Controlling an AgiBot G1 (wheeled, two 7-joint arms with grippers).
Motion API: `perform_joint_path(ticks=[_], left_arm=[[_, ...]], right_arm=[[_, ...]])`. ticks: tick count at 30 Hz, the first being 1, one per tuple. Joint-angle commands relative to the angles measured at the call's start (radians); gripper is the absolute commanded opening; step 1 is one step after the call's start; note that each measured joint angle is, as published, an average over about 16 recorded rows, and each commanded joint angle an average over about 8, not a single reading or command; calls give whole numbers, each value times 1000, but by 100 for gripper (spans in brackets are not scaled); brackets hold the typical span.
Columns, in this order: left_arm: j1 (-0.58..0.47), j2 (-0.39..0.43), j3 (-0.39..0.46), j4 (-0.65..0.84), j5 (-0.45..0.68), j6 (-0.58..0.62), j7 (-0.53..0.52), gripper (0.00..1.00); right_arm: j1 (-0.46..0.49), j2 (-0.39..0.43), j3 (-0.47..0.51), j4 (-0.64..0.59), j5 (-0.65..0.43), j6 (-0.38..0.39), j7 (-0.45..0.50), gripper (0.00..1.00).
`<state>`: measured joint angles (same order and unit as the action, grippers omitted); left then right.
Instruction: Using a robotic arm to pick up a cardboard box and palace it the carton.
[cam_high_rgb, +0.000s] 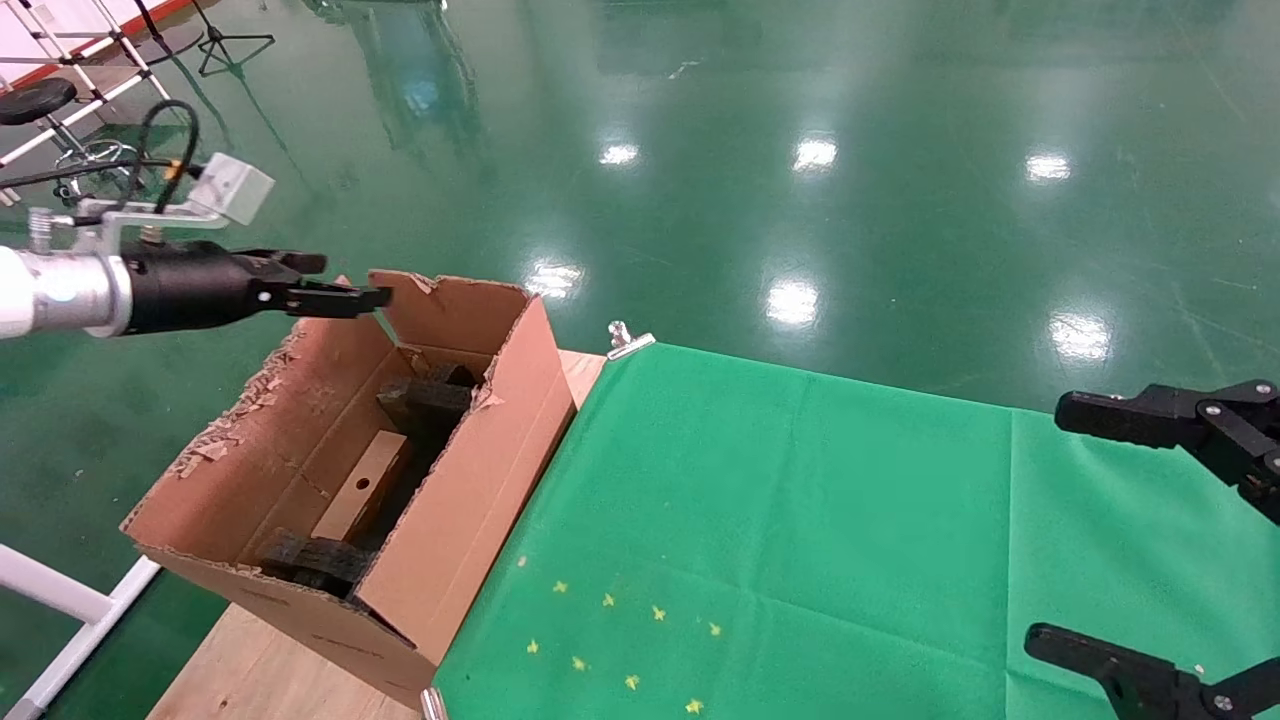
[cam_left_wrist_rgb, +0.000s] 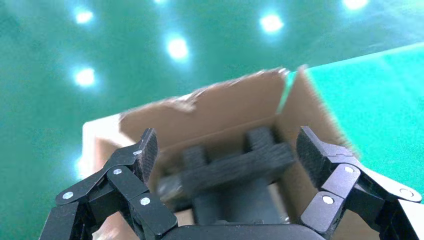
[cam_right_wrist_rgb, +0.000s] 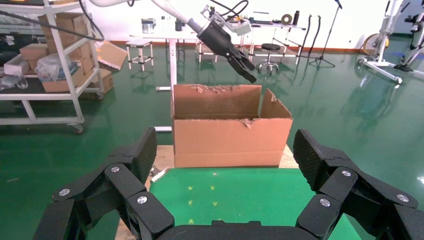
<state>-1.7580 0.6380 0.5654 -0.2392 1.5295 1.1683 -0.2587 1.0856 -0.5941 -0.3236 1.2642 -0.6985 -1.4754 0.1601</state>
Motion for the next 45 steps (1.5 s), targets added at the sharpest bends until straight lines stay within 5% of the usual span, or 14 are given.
perform_joint_path(ticks=[1,45], left_arm=[[25,-1,-10,-38,-29,12,3,100],[591,-23,-247,-904,-691,283,61,100]], right_arm=[[0,0,0,0,0,0,0,100],[0,0,-1,0,1,0,0,100]])
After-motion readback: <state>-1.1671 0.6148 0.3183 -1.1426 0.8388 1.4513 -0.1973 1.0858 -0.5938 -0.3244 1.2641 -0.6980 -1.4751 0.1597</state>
